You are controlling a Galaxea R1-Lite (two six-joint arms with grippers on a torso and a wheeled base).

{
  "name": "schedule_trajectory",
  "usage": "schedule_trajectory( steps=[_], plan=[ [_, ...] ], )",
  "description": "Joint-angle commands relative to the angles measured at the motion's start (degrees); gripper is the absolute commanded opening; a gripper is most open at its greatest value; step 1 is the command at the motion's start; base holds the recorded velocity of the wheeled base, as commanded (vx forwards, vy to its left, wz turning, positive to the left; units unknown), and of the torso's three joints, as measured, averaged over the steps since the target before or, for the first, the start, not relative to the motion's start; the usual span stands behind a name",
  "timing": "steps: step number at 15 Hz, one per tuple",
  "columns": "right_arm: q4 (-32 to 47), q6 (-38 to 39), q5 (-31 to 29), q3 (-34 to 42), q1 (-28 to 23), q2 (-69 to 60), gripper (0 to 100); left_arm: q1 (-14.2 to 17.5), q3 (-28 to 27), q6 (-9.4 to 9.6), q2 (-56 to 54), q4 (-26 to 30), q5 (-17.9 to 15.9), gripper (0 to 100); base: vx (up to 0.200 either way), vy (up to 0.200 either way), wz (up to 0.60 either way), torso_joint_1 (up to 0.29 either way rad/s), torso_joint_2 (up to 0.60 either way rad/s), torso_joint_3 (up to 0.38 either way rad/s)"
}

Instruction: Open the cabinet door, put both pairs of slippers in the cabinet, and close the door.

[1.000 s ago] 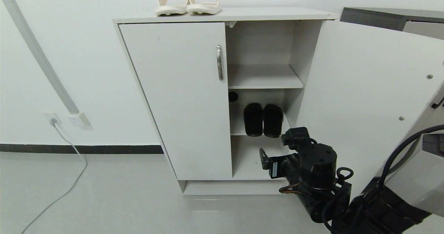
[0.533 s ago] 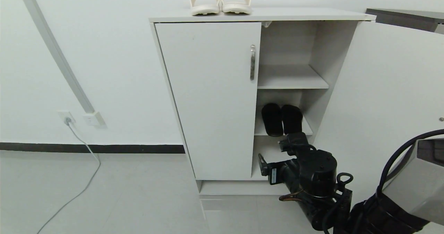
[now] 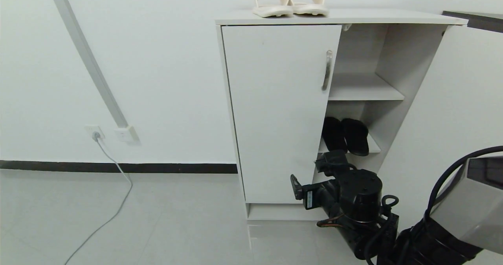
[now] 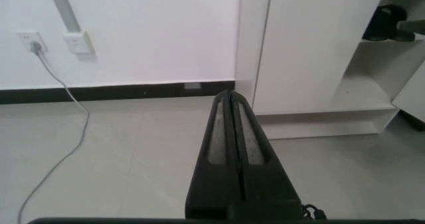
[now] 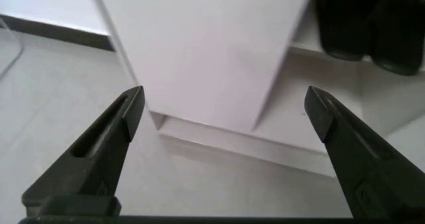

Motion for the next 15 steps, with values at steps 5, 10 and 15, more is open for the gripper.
schedule_trajectory(
  steps=[5, 10, 15],
  plan=[
    [-0.39, -1.19, 0.02, 1.02, 0.15, 1.21, 100, 0.01, 0.01, -0.01, 0.07, 0.02, -0.02, 0, 0.0, 0.04, 0.0, 0.001, 0.0, 0.0],
    [-2.06, -1.28, 0.02, 0.93, 0.06, 2.44, 100, 0.01, 0.01, -0.01, 0.07, 0.02, -0.02, 0, 0.0, 0.0, 0.0, 0.0, 0.0, 0.0],
    [-1.98, -1.28, -0.07, 1.02, 0.06, 2.44, 100, 0.01, 0.01, -0.01, 0.07, 0.02, -0.02, 0, 0.0, 0.0, 0.0, 0.0, 0.0, 0.0]
  ],
)
